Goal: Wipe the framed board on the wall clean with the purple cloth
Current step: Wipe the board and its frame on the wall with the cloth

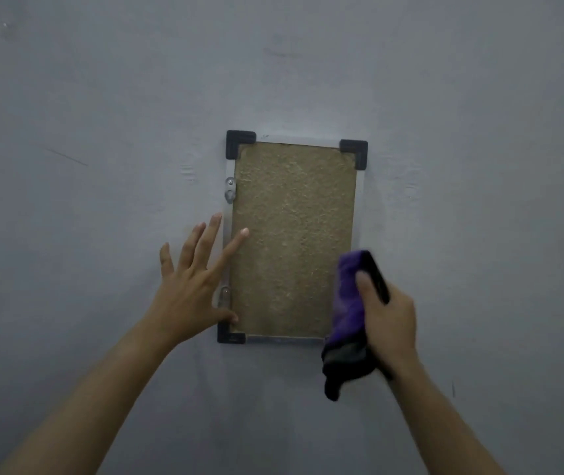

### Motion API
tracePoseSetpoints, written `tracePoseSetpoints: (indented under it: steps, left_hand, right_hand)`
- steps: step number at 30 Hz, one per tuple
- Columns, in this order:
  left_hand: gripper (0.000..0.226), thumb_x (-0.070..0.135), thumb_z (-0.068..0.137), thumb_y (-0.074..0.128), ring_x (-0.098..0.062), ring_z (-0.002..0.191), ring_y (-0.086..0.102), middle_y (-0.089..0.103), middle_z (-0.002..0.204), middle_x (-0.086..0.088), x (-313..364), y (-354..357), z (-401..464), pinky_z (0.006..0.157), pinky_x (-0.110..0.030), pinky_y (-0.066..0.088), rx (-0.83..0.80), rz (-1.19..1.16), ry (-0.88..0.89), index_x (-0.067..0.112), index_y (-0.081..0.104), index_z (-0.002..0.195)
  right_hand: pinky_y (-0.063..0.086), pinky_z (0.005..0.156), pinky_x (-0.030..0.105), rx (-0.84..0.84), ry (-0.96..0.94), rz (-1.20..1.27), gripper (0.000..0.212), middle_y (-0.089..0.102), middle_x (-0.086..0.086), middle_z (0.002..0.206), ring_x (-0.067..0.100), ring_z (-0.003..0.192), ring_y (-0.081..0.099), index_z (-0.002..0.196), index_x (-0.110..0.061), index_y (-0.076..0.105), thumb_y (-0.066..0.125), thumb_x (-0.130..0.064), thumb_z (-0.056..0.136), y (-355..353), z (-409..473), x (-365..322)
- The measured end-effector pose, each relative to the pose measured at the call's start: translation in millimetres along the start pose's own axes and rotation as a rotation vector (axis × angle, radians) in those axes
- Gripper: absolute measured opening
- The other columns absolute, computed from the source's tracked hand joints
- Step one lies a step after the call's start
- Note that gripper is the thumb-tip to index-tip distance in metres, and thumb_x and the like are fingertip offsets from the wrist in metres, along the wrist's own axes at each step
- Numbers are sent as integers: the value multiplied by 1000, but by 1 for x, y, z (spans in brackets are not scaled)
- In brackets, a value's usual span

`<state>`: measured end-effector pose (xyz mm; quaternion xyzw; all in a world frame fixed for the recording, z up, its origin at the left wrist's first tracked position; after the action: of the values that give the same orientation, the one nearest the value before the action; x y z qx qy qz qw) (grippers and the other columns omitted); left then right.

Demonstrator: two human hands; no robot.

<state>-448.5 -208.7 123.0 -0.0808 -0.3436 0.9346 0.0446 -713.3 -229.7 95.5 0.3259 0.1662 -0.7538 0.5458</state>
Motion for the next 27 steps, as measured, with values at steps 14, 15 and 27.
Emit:
tracePoseSetpoints:
  steps: [14, 15, 27]
  left_hand:
    - [137, 71, 46, 73, -19, 136, -32, -38, 147, 9, -15, 9, -12, 102, -70, 3, -109, -39, -105, 47, -28, 136]
    - [138, 72, 46, 73, -20, 136, -32, -39, 147, 9, -16, 10, -11, 102, -71, 3, -113, -34, -108, 47, -28, 136]
    - [137, 61, 49, 80, -25, 136, -32, -36, 148, 8, -13, 11, -10, 101, -72, 5, -131, -96, -126, 45, -23, 139]
  right_hand:
    - [49, 93, 47, 80, -922, -592, 35, 69, 14, 110, 29, 100, 65, 111, -2, 65, 52, -27, 90, 79, 107, -103]
    - [47, 95, 50, 60, -916, -607, 37, 67, 17, 112, 32, 104, 64, 112, 0, 64, 53, -27, 89, 83, 108, -98]
    - [40, 104, 42, -118, -1024, -507, 38, 63, 19, 119, 29, 115, 58, 115, 0, 64, 52, -29, 93, 87, 31, -24]
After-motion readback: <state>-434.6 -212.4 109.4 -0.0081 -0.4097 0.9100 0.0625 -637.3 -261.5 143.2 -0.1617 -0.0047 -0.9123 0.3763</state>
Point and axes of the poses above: each hand's wrist, its own z-axis towards the middle knuckle, its own y-axis out of the palm, x = y × z, the point moved 3 cm from there along z, towards the middle knuckle
